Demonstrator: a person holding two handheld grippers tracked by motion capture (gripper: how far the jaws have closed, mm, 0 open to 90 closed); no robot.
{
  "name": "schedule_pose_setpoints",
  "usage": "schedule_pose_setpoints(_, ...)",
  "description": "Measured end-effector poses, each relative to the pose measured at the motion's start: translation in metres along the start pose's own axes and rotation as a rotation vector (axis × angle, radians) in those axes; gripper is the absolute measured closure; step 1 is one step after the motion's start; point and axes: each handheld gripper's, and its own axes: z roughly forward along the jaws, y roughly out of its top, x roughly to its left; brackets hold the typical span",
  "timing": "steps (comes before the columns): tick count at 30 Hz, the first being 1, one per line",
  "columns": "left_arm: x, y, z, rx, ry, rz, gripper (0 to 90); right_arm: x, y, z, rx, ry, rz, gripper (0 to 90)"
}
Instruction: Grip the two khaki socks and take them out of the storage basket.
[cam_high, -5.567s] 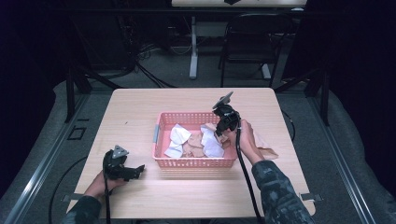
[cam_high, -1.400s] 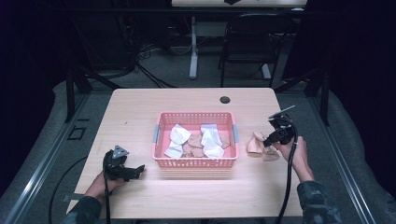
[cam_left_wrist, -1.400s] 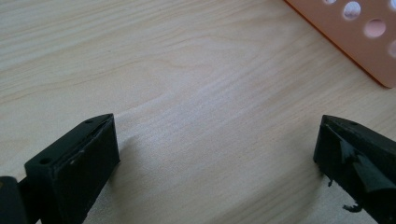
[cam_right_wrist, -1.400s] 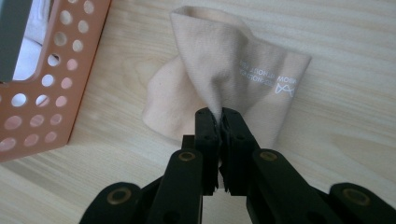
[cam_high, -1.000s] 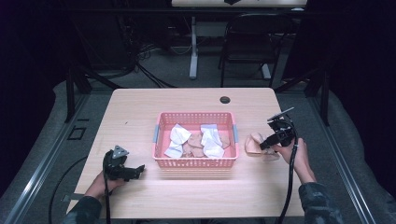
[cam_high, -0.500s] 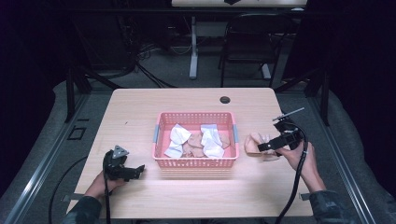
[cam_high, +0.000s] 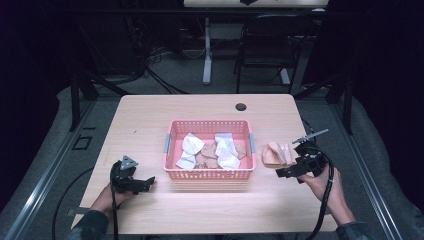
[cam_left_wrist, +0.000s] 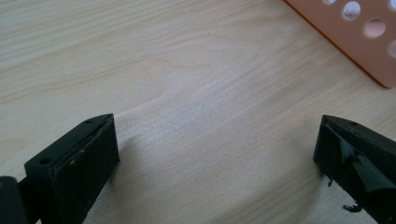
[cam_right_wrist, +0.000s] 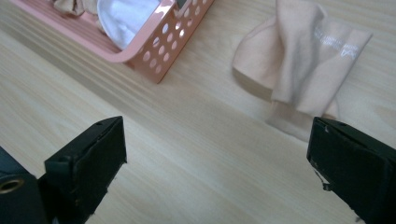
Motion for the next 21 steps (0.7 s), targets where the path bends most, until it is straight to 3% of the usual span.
schedule_pose_setpoints(7,0.000,0.000,0.000,0.000,-0.001,0.002,0.0,0.001,-0.024,0.005,-0.010,0.006,0.027,4.2)
schedule_pose_setpoints(10,0.000,0.000,0.000,0.000,-0.003,0.001,0.0,0.000,-0.032,0.014,0.025,-0.002,0.023,4.0)
schedule_pose_setpoints(13,0.000,0.000,0.000,-0.001,-0.004,0.003,0.0,0.001,-0.035,0.023,0.071,-0.025,0.017,3.6)
schedule_pose_setpoints(21,0.000,0.000,0.000,0.002,-0.007,0.004,0.0,-0.002,-0.036,0.025,0.090,-0.041,0.006,3.6)
